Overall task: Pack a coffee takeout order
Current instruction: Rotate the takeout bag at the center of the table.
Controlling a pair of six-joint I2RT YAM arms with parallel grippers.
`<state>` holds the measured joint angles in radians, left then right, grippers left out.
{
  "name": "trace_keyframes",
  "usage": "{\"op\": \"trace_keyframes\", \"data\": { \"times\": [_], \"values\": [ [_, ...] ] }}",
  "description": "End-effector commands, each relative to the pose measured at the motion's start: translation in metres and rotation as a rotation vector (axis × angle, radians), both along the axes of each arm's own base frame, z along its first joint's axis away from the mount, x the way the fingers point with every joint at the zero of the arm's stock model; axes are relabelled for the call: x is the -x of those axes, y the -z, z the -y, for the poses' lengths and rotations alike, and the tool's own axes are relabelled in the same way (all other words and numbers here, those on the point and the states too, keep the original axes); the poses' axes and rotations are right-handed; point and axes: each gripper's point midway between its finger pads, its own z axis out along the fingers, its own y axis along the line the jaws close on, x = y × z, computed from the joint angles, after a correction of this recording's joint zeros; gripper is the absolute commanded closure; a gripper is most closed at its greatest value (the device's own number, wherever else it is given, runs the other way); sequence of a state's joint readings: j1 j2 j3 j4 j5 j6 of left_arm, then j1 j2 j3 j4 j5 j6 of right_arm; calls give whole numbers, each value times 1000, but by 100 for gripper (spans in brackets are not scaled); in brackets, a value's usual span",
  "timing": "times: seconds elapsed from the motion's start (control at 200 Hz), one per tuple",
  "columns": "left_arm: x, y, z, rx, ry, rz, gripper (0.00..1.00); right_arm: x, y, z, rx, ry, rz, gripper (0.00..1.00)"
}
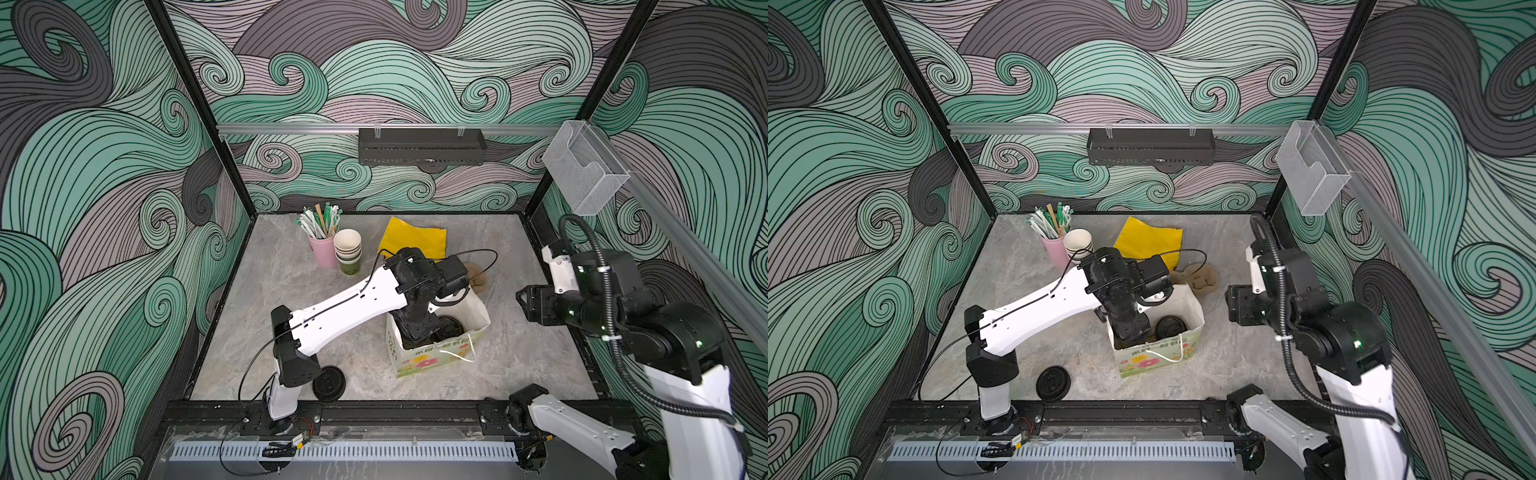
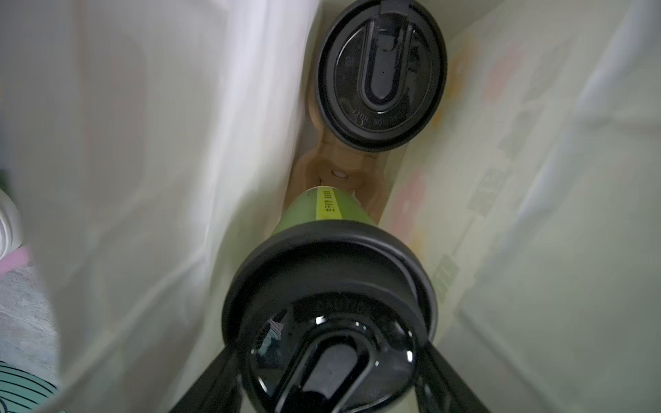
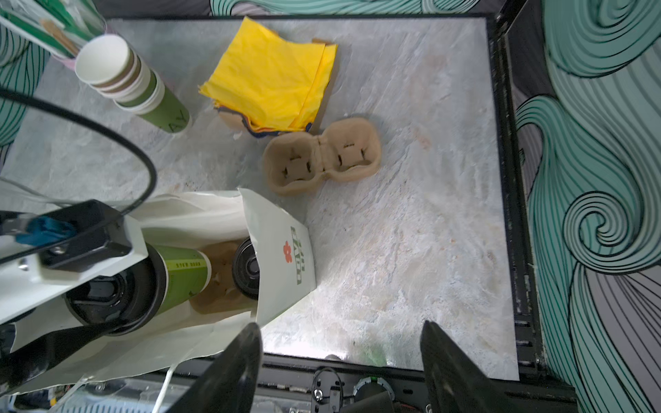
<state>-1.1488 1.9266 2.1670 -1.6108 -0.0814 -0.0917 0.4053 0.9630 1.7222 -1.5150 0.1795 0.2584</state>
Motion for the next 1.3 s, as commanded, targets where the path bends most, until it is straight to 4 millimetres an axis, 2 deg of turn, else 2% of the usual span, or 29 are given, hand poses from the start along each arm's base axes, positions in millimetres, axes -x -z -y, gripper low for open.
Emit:
{"op": "trace_keyframes", "data": {
  "times": [0.0,0.78,1.291],
  "values": [
    [22,8,-38,-190,37,-94,63,1,-7,16,36,72,38,28],
    [26,31,-37,-257,9,-151,63,6,-5,22,52,86,48,27],
    [24,47,-43,-332,-5,-154,63,8,-3,23,50,93,43,27]
  ]
}}
